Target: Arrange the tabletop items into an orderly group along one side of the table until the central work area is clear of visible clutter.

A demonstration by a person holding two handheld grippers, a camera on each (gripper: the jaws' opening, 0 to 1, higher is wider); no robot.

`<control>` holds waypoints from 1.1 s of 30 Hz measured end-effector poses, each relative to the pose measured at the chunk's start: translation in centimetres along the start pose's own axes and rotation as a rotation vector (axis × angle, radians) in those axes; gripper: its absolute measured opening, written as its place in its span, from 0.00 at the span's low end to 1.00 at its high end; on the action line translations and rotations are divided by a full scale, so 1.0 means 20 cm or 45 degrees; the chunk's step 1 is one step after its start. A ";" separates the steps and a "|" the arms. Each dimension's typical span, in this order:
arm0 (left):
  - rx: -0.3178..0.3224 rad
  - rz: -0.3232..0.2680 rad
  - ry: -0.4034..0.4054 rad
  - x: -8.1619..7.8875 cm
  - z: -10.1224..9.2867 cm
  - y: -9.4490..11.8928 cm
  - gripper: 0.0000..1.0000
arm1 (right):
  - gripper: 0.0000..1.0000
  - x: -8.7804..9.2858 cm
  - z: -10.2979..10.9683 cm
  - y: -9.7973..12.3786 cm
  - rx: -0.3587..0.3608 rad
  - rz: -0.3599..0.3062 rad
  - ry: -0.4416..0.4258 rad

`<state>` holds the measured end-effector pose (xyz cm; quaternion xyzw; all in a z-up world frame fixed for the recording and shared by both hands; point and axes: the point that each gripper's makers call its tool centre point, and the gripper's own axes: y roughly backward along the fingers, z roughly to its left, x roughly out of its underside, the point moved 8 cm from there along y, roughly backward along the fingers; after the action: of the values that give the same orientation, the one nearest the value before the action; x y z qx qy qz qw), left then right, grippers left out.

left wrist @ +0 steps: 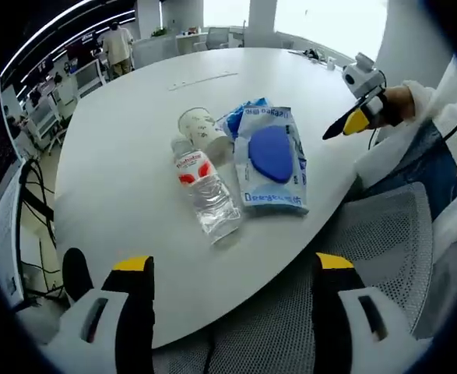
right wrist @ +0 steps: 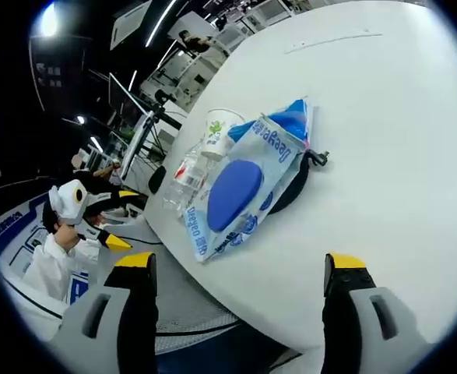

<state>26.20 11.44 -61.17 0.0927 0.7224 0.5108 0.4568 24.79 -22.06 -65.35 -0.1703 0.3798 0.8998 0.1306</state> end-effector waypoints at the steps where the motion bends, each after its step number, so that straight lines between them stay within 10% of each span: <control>1: -0.003 0.007 0.008 0.01 0.00 0.00 0.85 | 0.89 0.00 0.00 0.00 -0.009 0.006 0.006; 22: -0.073 0.192 -0.078 0.06 -0.06 -0.03 0.85 | 0.83 -0.02 0.06 -0.04 -0.134 0.095 0.135; 33: -0.103 0.117 0.014 0.07 -0.10 0.04 0.85 | 0.84 0.00 0.07 -0.05 -0.159 0.144 0.183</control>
<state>23.70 11.32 -61.21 0.1043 0.6987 0.5604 0.4324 24.86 -20.35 -65.17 -0.2204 0.3402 0.9132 0.0411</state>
